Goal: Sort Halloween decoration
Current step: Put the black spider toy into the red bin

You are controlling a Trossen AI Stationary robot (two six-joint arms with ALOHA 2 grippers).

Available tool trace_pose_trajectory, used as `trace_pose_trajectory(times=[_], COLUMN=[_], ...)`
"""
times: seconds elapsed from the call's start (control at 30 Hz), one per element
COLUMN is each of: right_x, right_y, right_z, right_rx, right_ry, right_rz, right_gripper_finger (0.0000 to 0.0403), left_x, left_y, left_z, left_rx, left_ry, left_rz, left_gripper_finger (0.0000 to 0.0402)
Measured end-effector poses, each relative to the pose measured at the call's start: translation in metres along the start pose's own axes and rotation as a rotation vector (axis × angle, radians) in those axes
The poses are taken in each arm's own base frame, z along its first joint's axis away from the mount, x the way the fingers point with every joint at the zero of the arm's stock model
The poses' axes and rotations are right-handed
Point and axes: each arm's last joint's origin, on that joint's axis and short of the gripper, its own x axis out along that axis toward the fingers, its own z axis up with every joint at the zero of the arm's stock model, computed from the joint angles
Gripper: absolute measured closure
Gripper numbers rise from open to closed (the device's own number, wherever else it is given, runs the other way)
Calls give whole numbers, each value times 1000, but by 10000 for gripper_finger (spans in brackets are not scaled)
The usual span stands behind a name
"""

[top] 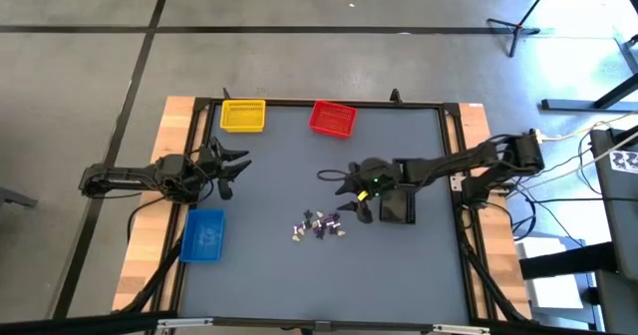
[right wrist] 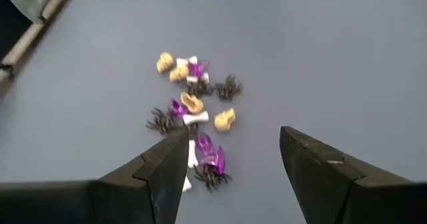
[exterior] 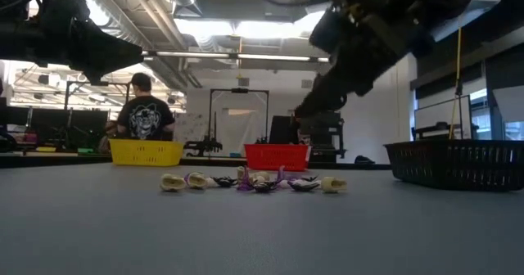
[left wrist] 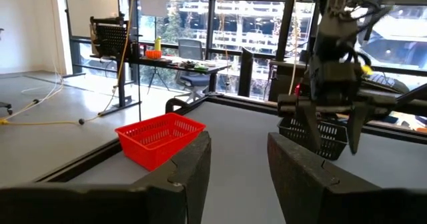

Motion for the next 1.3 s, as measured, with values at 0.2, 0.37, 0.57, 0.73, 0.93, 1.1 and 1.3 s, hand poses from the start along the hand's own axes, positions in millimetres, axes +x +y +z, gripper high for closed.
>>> trace_pose_trajectory(times=[0.2,0.37,0.57,0.73,0.93,1.1,1.3], right_x=[18,32,40,41,41,41,49], right_y=[-2,9,25,29,27,27,25], right_z=[-14,-23,-29,-30,-32,-33,-41], right_rx=[7,-92,-218,-289,-297,-306,-304], right_ry=[61,83,99,115,131,137,173], right_rz=[4,41,21,-89,-100,-99,-97], right_gripper_finger=[167,167,167,167,167,167,167], left_x=[0,0,0,0,0,0,0], left_y=[0,0,0,0,0,0,0], left_z=[0,0,0,0,0,0,0], left_rx=[0,0,0,0,0,0,0], left_ry=[0,0,0,0,0,0,0], left_rz=[-1,0,-1,-1,0,-1,0], left_gripper_finger=[260,260,260,260,260,260,260])
